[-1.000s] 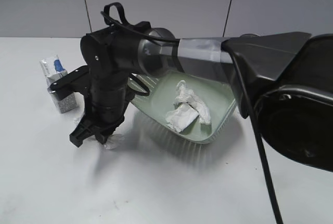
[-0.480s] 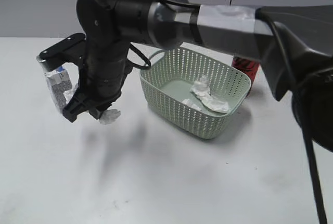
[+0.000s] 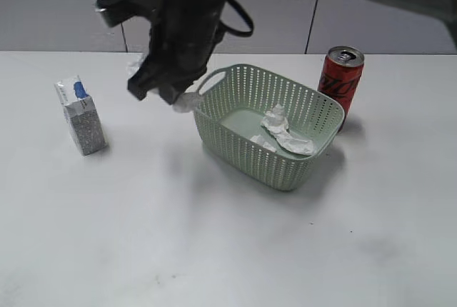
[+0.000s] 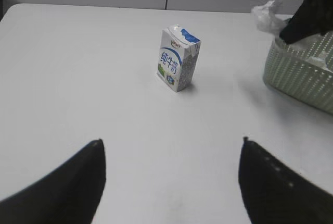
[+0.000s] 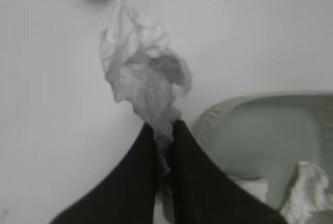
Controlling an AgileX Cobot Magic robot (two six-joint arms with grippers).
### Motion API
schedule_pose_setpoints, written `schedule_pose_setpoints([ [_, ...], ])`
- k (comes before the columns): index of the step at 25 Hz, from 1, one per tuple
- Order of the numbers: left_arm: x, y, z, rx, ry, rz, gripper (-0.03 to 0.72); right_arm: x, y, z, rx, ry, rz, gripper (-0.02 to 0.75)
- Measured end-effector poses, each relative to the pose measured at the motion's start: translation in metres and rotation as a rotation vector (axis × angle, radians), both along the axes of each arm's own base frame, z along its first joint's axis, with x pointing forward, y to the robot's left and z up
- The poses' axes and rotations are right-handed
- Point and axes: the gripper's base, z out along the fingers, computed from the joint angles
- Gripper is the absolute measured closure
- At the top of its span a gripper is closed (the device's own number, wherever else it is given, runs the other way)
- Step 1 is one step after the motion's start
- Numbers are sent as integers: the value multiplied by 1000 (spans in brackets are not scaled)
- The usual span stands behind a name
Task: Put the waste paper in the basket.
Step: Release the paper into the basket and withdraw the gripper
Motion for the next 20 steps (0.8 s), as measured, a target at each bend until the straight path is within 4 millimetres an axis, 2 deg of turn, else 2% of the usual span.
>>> schedule_pose_setpoints([
  [7, 0, 0, 0, 0, 0, 0, 97, 38, -59, 36, 11, -16, -140, 709],
  [12, 0, 0, 0, 0, 0, 0, 97, 48, -96, 47, -7, -11, -212, 710],
  [15, 0, 0, 0, 0, 0, 0, 97, 46, -105, 37, -52, 24, -224, 710],
  [20, 0, 0, 0, 0, 0, 0, 97, 41, -116, 7, -159, 59, -236, 693],
])
